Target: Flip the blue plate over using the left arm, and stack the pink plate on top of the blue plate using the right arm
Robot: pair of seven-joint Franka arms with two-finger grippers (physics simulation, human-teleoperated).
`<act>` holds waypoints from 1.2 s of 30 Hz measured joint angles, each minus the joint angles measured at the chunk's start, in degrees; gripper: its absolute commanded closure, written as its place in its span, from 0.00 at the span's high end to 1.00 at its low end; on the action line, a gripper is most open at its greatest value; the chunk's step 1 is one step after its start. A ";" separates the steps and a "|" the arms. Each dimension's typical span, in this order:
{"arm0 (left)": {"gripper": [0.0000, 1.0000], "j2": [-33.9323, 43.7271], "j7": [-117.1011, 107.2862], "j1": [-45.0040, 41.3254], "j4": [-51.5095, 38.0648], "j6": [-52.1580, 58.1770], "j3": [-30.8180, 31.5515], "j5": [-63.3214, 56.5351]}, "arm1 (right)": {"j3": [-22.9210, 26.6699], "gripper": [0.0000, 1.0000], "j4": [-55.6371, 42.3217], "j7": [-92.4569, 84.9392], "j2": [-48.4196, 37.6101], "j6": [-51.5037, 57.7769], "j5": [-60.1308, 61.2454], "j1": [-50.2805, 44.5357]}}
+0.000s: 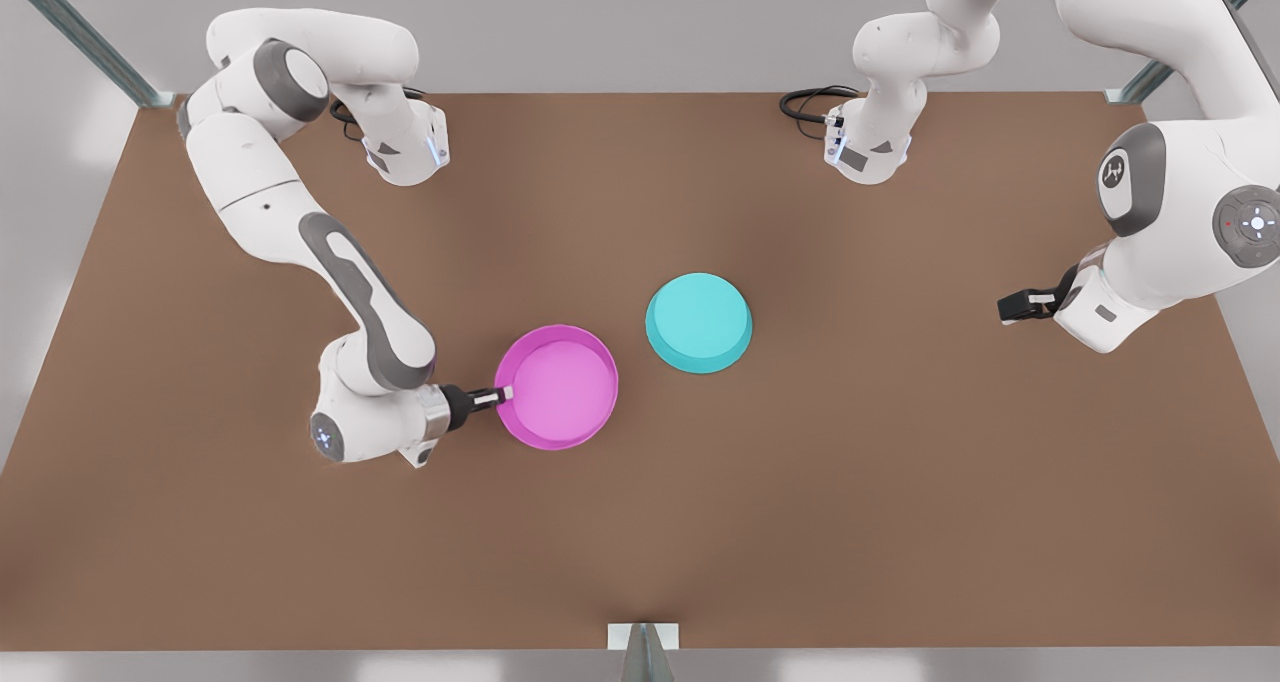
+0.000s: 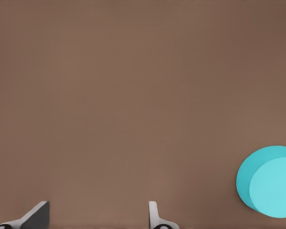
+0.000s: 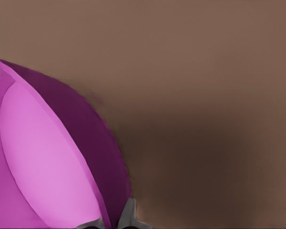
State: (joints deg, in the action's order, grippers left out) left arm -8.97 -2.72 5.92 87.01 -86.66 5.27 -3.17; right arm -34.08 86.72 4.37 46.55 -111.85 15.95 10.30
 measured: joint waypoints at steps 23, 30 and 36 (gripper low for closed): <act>1.00 -0.18 0.00 0.06 0.00 0.00 0.00 0.01 | -6.21 0.21 7.96 16.56 -0.96 -25.36 -1.56 -21.09; 1.00 -0.35 0.00 0.01 0.00 -0.09 0.00 0.01 | -0.97 0.32 7.59 16.36 0.38 -26.27 -1.72 -26.07; 1.00 -0.35 0.00 0.06 0.00 -0.13 0.00 0.01 | -0.63 1.00 7.15 16.73 0.39 -26.13 -2.34 -26.12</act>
State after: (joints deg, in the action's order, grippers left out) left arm -9.32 -2.72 5.98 87.01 -86.79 5.27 -3.16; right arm -34.72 93.87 21.10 46.94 -137.99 13.62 -15.82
